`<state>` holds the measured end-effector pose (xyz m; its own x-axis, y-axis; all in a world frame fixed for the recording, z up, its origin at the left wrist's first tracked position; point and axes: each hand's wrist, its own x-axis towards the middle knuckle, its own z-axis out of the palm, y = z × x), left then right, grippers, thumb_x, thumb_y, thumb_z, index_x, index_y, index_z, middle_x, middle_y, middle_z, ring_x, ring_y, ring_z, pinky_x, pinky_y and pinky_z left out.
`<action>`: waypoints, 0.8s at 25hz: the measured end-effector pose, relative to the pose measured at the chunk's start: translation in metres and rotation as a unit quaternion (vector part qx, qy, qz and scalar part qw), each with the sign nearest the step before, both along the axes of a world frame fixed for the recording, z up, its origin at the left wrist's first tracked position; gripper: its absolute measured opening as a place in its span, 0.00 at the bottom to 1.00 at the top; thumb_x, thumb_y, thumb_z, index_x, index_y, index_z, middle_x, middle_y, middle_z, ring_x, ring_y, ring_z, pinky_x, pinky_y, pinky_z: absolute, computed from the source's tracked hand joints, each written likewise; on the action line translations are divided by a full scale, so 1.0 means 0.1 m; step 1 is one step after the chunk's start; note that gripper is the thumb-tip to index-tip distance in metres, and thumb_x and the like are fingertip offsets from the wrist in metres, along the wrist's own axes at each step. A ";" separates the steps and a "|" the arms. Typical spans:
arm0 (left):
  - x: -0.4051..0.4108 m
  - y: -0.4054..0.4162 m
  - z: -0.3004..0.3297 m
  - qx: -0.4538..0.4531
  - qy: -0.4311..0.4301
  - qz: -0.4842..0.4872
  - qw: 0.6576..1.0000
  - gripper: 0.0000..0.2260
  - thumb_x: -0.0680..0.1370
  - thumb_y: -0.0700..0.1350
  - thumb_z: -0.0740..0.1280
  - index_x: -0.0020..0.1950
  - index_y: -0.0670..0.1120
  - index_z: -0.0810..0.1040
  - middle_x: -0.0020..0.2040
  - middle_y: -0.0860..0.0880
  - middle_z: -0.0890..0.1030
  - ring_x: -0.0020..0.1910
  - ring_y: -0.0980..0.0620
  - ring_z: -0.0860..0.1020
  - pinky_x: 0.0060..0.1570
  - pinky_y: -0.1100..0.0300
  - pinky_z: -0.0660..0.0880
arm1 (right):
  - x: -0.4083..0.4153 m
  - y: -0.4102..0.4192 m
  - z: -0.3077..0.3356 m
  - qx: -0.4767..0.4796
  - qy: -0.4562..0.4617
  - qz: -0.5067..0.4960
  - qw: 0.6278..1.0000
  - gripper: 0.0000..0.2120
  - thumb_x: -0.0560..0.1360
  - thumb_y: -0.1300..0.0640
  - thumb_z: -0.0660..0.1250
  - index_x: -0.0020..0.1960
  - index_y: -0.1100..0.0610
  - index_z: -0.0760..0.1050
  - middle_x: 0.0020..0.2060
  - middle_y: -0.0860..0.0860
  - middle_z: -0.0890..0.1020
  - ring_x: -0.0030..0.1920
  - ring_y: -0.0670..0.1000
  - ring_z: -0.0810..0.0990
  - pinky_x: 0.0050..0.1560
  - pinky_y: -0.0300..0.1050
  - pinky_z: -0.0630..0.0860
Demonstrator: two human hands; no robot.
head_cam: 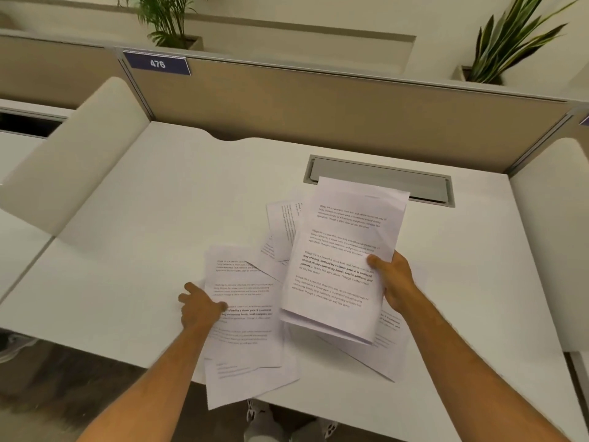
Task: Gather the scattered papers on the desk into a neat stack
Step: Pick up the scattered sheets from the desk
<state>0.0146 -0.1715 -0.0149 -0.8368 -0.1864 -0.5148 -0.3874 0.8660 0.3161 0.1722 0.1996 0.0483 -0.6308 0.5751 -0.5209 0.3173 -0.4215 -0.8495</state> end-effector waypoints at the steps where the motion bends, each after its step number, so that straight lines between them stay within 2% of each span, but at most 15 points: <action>1: 0.00 -0.01 0.00 0.015 0.011 0.001 1.000 0.42 0.68 0.41 0.81 0.73 0.38 0.57 0.67 0.33 0.67 0.62 0.30 0.74 0.54 0.39 0.75 | 0.03 0.01 0.01 0.000 -0.001 -0.001 1.000 0.13 0.77 0.64 0.70 0.59 0.51 0.79 0.53 0.52 0.87 0.50 0.55 0.87 0.49 0.57 0.84; 4: 0.04 -0.05 -0.02 0.044 0.046 -0.002 0.998 0.42 0.68 0.35 0.79 0.75 0.41 0.58 0.65 0.33 0.67 0.59 0.29 0.75 0.53 0.40 0.76 | 0.07 0.03 0.03 0.004 0.000 0.000 1.000 0.15 0.77 0.64 0.70 0.63 0.53 0.78 0.55 0.53 0.86 0.51 0.56 0.87 0.52 0.59 0.84; 7: 0.09 -0.10 -0.04 0.053 0.029 0.021 0.998 0.41 0.67 0.36 0.80 0.73 0.39 0.61 0.63 0.33 0.72 0.57 0.32 0.78 0.48 0.44 0.76 | 0.07 0.01 0.05 0.005 0.001 -0.002 1.000 0.17 0.78 0.63 0.70 0.65 0.55 0.77 0.54 0.52 0.86 0.49 0.54 0.87 0.46 0.54 0.85; 9: 0.07 -0.17 -0.03 0.065 0.012 0.036 0.997 0.31 0.70 0.41 0.80 0.68 0.36 0.70 0.61 0.35 0.79 0.55 0.35 0.80 0.47 0.49 0.77 | 0.06 0.00 0.06 0.002 0.003 -0.001 1.000 0.17 0.78 0.63 0.69 0.66 0.55 0.77 0.55 0.53 0.86 0.51 0.56 0.87 0.49 0.56 0.84; 11: -0.02 -0.23 0.08 0.078 0.028 0.029 0.996 0.19 0.74 0.43 0.76 0.62 0.37 0.79 0.58 0.37 0.83 0.53 0.38 0.82 0.51 0.50 0.78 | 0.05 -0.02 0.08 0.000 0.006 -0.001 1.000 0.17 0.78 0.63 0.69 0.66 0.56 0.76 0.56 0.54 0.85 0.53 0.57 0.86 0.53 0.59 0.83; 13: -0.22 -0.29 0.27 0.080 0.065 -0.003 0.995 0.13 0.76 0.42 0.74 0.58 0.38 0.82 0.56 0.37 0.84 0.52 0.39 0.82 0.53 0.50 0.77 | 0.04 -0.02 0.09 0.000 0.008 -0.008 1.000 0.17 0.78 0.64 0.69 0.66 0.56 0.76 0.56 0.54 0.85 0.53 0.57 0.86 0.52 0.59 0.83; 16: -0.65 -0.37 0.71 0.072 0.145 -0.083 0.983 0.10 0.76 0.39 0.72 0.56 0.39 0.84 0.54 0.36 0.85 0.53 0.38 0.82 0.54 0.49 0.77 | 0.03 -0.01 0.12 0.000 0.012 -0.026 1.000 0.16 0.78 0.64 0.69 0.65 0.55 0.77 0.54 0.53 0.86 0.50 0.56 0.87 0.45 0.54 0.85; 20: -1.14 -0.34 1.40 0.144 0.257 -0.156 0.943 0.04 0.76 0.39 0.72 0.50 0.44 0.85 0.48 0.42 0.85 0.50 0.43 0.82 0.50 0.56 0.73 | 0.00 -0.04 0.12 0.011 0.009 -0.051 0.999 0.14 0.78 0.64 0.69 0.62 0.53 0.77 0.49 0.49 0.86 0.44 0.51 0.88 0.35 0.47 0.84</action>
<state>-0.0995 -0.2058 0.1250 -0.9804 0.1963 -0.0188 0.1405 0.7620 0.6322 0.1723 0.1959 0.0600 -0.5777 0.6475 -0.4970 0.2581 -0.4327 -0.8638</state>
